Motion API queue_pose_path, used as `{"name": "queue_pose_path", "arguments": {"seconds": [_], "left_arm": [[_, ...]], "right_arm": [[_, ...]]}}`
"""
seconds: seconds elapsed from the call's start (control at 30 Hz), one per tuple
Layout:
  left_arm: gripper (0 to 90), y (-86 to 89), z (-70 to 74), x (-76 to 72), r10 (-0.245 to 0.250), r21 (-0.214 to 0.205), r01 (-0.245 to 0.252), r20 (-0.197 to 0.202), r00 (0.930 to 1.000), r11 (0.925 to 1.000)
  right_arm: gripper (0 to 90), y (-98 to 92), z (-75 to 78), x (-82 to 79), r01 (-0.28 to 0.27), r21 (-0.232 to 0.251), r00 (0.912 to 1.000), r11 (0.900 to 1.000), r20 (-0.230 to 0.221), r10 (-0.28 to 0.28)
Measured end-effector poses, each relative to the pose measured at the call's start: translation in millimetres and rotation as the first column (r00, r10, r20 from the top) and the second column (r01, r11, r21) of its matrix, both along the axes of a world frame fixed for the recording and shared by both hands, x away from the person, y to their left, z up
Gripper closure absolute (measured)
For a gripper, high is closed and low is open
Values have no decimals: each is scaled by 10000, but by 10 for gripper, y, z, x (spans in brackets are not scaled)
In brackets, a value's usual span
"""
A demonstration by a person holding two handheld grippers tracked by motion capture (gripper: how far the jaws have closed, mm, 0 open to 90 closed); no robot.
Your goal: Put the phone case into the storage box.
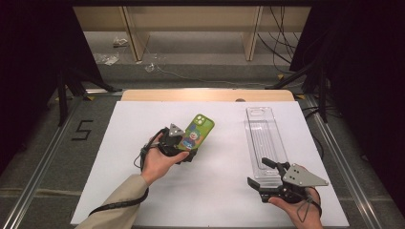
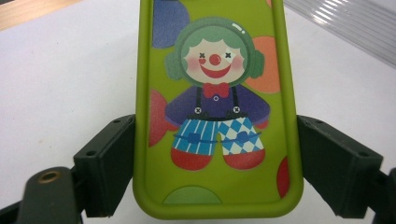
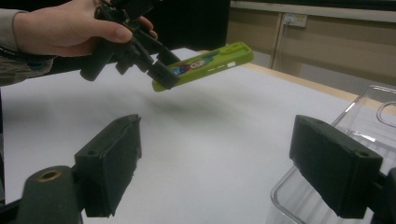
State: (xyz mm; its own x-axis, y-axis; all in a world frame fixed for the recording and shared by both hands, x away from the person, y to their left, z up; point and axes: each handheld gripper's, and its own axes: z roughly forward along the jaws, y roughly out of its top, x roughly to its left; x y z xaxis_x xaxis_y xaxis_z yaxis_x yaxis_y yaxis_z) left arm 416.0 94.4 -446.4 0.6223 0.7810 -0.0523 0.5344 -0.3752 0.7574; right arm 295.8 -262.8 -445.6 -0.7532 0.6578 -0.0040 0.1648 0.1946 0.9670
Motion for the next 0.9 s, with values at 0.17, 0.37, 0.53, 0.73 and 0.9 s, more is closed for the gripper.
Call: {"name": "queue_pose_path", "arguments": {"seconds": [0.17,0.37,0.53,0.73,0.9], "left_arm": [[166,36,14,-95,-115,-75,117,178,9998,9999],[166,77,20,-187,-198,-175,204,333,9993,9996],[166,95,18,-254,-277,-287,289,432,9987,9992],[166,103,32,-347,-391,-441,423,711,9967,9981],[166,72,39,-423,-557,-518,608,951,9939,9968]], "right_arm": [[179,72,34,15,-34,14,10000,10000,4,34],[174,175,59,46,-112,3,9999,9999,-9,112],[176,252,95,75,-160,39,9999,9999,29,160],[175,331,133,127,-173,62,9998,9998,23,173],[174,409,157,191,-181,70,9998,9998,-28,182]]}}
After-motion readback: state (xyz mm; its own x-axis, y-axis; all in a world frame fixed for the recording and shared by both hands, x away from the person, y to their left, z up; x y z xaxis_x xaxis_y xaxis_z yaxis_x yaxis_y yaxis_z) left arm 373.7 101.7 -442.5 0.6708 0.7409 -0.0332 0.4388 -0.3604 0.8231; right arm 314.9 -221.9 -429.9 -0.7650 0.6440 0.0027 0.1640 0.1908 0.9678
